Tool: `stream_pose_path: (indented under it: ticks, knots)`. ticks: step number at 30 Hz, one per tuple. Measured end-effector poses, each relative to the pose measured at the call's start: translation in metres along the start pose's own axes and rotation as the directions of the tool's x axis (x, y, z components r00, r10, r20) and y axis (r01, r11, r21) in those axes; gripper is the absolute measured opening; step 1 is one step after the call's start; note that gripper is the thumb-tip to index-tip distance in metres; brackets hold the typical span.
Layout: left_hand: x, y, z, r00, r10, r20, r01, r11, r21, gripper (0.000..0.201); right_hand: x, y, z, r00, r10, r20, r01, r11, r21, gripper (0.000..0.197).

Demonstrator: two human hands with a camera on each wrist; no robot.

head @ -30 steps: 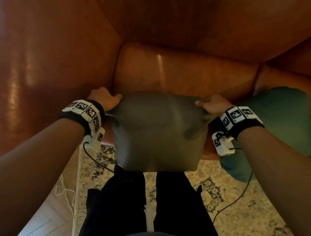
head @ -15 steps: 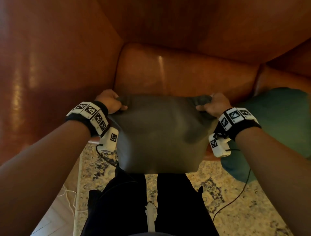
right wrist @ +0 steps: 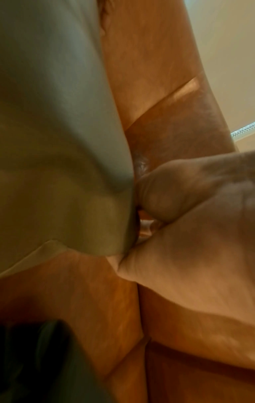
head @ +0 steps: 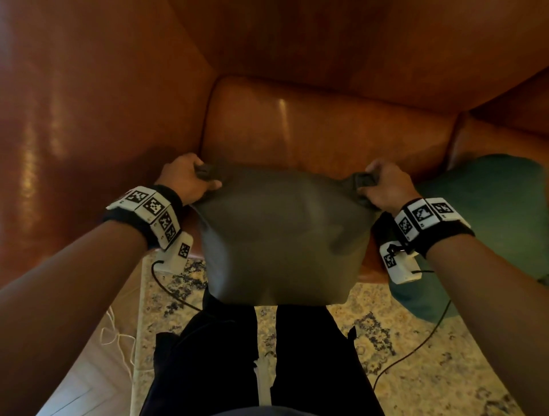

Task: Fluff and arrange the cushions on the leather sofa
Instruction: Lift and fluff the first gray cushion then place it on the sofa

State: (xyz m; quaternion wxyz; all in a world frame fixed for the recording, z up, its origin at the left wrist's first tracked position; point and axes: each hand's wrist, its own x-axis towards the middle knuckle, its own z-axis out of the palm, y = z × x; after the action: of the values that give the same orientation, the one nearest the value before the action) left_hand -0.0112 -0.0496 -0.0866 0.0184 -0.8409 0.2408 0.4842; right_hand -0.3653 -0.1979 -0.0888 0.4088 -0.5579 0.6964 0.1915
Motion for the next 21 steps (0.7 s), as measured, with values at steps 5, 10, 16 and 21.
stream_pose_path:
  ticks: [5,10,16,21]
  knots:
    - [0.006,0.011,0.002,0.998,0.043,-0.051,-0.041,0.998,0.041,0.041,-0.001,-0.009,0.007,0.993,0.002,-0.117,0.008,0.996,0.085,0.044]
    - [0.002,0.003,-0.007,0.997,0.067,-0.047,-0.065,0.997,0.045,0.035,-0.007,-0.001,0.005,0.964,0.047,-0.260,0.012,0.975,0.223,0.024]
    - [-0.006,-0.008,-0.016,0.984,0.087,-0.153,-0.088,0.996,-0.001,0.039,-0.004,0.001,0.006,0.967,-0.013,-0.255,0.059,0.983,0.172,0.023]
    - [-0.008,0.007,-0.013,0.973,0.134,-0.189,-0.147,0.988,-0.054,0.049,0.004,-0.004,0.002,0.976,0.045,-0.214,0.009,0.970,0.244,0.043]
